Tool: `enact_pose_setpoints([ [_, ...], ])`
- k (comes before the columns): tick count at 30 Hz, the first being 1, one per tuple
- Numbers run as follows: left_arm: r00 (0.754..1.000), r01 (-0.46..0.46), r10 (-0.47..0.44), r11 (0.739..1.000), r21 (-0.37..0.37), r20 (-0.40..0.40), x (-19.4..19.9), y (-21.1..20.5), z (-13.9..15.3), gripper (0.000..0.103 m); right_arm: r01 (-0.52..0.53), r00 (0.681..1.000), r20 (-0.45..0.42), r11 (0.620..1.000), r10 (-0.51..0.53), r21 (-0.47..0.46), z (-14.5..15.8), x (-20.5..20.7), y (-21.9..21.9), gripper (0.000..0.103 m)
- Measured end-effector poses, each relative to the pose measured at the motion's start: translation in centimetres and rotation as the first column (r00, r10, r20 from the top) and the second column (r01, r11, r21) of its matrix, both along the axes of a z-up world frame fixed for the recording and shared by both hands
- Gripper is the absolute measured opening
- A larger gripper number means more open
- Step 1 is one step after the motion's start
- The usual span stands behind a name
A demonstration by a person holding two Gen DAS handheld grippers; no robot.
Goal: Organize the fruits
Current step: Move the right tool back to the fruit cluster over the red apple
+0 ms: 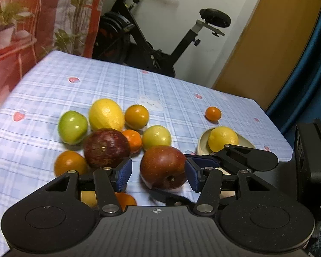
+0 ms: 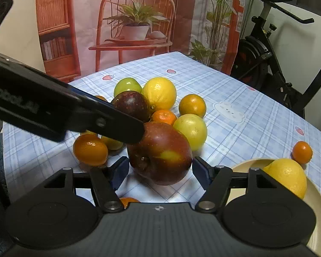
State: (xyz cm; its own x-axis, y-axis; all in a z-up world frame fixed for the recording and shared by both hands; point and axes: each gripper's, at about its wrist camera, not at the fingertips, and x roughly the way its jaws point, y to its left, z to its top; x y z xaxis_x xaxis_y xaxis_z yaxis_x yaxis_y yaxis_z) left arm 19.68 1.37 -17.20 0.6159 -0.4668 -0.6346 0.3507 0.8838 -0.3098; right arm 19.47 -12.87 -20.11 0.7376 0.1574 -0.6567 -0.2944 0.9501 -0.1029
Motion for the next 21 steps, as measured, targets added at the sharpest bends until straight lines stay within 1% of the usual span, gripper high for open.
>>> enact_pose_setpoints([
  [4, 0.999, 0.005, -0.006, 1.000, -0.022, -0.032, 1.0, -0.4, -0.8, 0.057, 0.001, 1.000, -0.009, 1.000, -0.001, 0.015, -0.3, 0.5, -0.2, 0.070],
  [9, 0.998, 0.033, -0.034, 0.999, -0.026, -0.060, 1.5, -1.1, -1.4, 0.057, 0.004, 1.000, -0.013, 0.999, -0.004, 0.041, -0.4, 0.5, -0.6, 0.069],
  [13, 0.997, 0.041, -0.043, 0.999, -0.036, -0.068, 1.6, -1.1, -1.7, 0.057, 0.008, 1.000, -0.023, 0.998, -0.006, 0.067, -0.2, 0.1, -0.8, 0.069],
  [19, 0.995, 0.055, -0.057, 0.998, -0.026, -0.083, 0.7, -1.1, -1.4, 0.057, 0.014, 0.999, -0.048, 0.995, -0.010, 0.096, 0.0, -0.6, -0.7, 0.069],
  [21, 0.994, 0.062, -0.065, 0.998, -0.034, -0.089, 0.1, -0.9, -1.3, 0.057, 0.012, 0.998, -0.063, 0.994, -0.005, 0.112, 0.1, -1.1, -0.8, 0.069],
])
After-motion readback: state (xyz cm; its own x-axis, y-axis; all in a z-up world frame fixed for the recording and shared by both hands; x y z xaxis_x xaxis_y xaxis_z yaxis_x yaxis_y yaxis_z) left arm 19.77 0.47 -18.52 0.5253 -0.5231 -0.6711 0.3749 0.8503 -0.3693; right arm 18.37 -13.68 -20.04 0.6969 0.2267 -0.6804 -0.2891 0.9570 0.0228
